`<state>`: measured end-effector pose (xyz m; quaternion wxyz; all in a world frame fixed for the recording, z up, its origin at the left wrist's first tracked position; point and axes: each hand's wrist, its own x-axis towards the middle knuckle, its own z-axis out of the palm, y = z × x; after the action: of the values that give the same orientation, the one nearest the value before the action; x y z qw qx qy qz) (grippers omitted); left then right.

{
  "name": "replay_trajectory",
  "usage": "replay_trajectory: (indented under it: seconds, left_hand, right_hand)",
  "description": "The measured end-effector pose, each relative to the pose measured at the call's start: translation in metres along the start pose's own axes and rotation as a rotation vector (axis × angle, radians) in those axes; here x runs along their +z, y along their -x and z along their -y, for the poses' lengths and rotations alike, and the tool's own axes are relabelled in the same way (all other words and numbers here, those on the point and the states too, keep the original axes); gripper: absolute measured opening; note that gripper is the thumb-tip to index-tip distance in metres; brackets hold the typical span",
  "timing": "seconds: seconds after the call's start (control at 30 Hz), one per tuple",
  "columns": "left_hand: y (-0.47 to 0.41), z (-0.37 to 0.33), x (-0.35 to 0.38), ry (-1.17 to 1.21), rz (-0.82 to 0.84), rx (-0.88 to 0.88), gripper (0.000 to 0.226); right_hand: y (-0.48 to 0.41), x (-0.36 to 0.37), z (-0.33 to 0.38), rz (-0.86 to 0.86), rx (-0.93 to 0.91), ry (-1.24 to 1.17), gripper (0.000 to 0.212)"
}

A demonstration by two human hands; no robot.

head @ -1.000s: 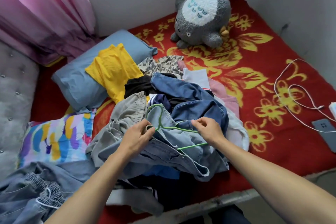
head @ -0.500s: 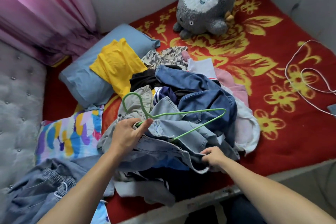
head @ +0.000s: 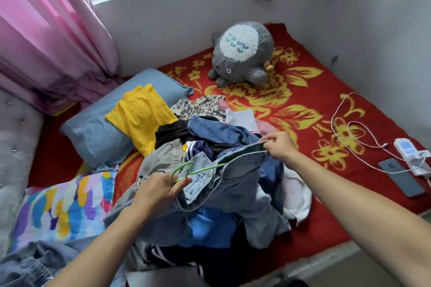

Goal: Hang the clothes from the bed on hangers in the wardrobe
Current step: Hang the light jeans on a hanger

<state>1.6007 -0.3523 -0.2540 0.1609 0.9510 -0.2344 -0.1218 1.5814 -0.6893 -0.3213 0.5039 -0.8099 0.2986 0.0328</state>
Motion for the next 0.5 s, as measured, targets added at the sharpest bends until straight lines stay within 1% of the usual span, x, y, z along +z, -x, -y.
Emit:
replay_trajectory:
  seconds: [0.07, 0.13, 0.17, 0.23, 0.3, 0.33, 0.4, 0.43, 0.5]
  left_hand:
    - [-0.002, -0.002, -0.008, 0.067, -0.007, 0.015, 0.042]
    - [-0.006, -0.003, -0.014, 0.102, -0.039, 0.024, 0.050]
    - [-0.008, -0.004, -0.016, 0.117, -0.059, 0.029, 0.055]
    - [-0.011, -0.003, -0.020, 0.190, -0.114, 0.037, 0.054]
    - [-0.012, 0.000, -0.024, 0.285, -0.162, 0.041, 0.051]
    - [-0.012, 0.002, -0.026, 0.310, -0.182, 0.043, 0.050]
    - [-0.007, 0.000, -0.031, 0.318, -0.225, 0.052, 0.049]
    - [-0.004, 0.000, -0.035, 0.326, -0.237, 0.056, 0.047]
    - [0.001, 0.005, -0.042, 0.384, -0.244, 0.054, 0.040]
  right_hand:
    - [0.008, -0.001, 0.024, -0.017, -0.100, 0.005, 0.025]
    - [0.015, 0.001, 0.042, 0.000, -0.191, 0.040, 0.021]
    - [0.020, 0.004, 0.050, 0.035, -0.241, 0.085, 0.021]
    - [0.032, 0.013, 0.060, 0.144, -0.370, 0.223, 0.021]
    - [0.044, 0.025, 0.063, 0.268, -0.480, 0.370, 0.028]
    - [0.049, 0.029, 0.062, 0.303, -0.526, 0.438, 0.032]
    - [0.058, 0.032, 0.061, 0.291, -0.581, 0.597, 0.028]
    - [0.059, 0.031, 0.062, 0.247, -0.614, 0.671, 0.025]
    - [0.062, 0.025, 0.067, 0.141, -0.741, 0.744, 0.030]
